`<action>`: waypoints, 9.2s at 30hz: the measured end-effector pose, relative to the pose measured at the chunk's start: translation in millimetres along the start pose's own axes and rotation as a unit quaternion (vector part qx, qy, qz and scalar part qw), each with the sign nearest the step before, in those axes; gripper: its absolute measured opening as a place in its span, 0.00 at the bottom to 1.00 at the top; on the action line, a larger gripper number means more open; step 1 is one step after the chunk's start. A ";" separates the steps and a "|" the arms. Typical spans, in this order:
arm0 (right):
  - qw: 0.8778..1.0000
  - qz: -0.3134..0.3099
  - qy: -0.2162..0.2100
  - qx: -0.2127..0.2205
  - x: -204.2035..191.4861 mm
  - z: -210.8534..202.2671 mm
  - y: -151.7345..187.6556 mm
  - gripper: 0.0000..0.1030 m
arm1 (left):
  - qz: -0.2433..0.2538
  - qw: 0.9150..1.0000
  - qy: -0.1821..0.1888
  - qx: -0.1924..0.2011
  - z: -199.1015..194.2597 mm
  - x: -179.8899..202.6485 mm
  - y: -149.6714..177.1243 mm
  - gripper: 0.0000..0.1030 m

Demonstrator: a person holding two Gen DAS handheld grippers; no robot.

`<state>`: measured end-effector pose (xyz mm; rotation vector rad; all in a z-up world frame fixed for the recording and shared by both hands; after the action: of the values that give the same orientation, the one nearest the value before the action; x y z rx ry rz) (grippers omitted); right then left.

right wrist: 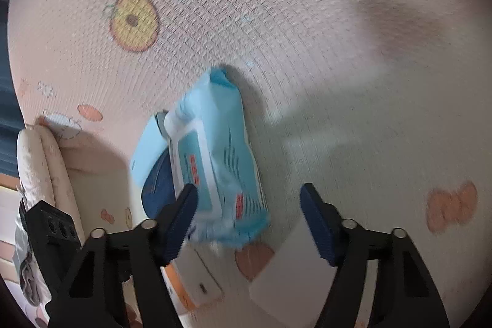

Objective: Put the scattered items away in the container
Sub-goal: 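Close the right gripper on the blue baby wipes pack, then lift the baby wipes pack with the right gripper, then carry the wipes pack over the cardboard box and lower it inside, then open the right gripper to release the wipes into the box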

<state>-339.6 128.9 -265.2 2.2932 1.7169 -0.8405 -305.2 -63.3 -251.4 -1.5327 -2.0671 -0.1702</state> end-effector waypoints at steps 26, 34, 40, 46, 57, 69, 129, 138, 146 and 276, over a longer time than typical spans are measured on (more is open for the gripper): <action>1.000 -0.008 -0.005 0.006 -20.4 -10.3 63.4 0.11 | 0.061 0.995 0.041 -0.067 19.1 21.8 51.5 0.41; 0.999 0.042 0.009 0.009 5.8 -37.2 126.9 0.11 | 0.099 0.989 0.038 -0.101 4.8 19.9 111.4 0.41; 0.999 0.025 0.031 0.004 40.0 -69.7 171.9 0.11 | 0.095 0.987 0.041 -0.120 -10.4 4.6 155.3 0.41; 0.999 0.022 0.039 0.004 56.8 -89.8 201.7 0.11 | 0.106 0.983 0.044 -0.145 -26.6 -2.8 197.4 0.41; 0.997 0.056 0.046 0.033 72.9 -122.0 222.5 0.11 | 0.170 0.976 -0.018 -0.132 -32.8 25.9 230.7 0.41; 0.994 0.103 0.023 -0.003 71.8 -120.8 254.5 0.15 | 0.238 0.967 -0.035 -0.078 -55.4 43.5 166.4 0.54; 0.997 0.050 0.047 0.032 98.9 -102.2 221.2 0.35 | 0.153 0.981 0.014 -0.120 -43.0 -0.2 195.8 0.33; 0.997 0.049 0.046 0.030 100.7 -97.7 218.8 0.34 | 0.152 0.982 -0.005 -0.108 -38.9 3.9 196.5 0.30; 0.993 0.054 0.048 0.089 91.3 -129.2 221.2 0.24 | 0.174 0.980 -0.022 -0.090 -56.4 16.3 201.7 0.17; 0.847 0.511 0.143 0.027 291.7 -267.4 97.9 0.16 | 0.682 0.672 -0.090 -0.272 128.0 442.8 231.0 0.08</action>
<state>-104.3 457.9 -214.4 2.8965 0.2871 -0.3064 -225.2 442.0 -188.0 -3.1016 -0.4255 -0.0368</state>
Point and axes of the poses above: each gripper's, at about its wrist camera, not at the fingertips, and z roughly the way its jaws point, x to its right, y to its underside, the point moved 3 cm from there along z, roughly the way its jaws point, and after that the axes turned 6 degrees about y, right-handed, at the moved point
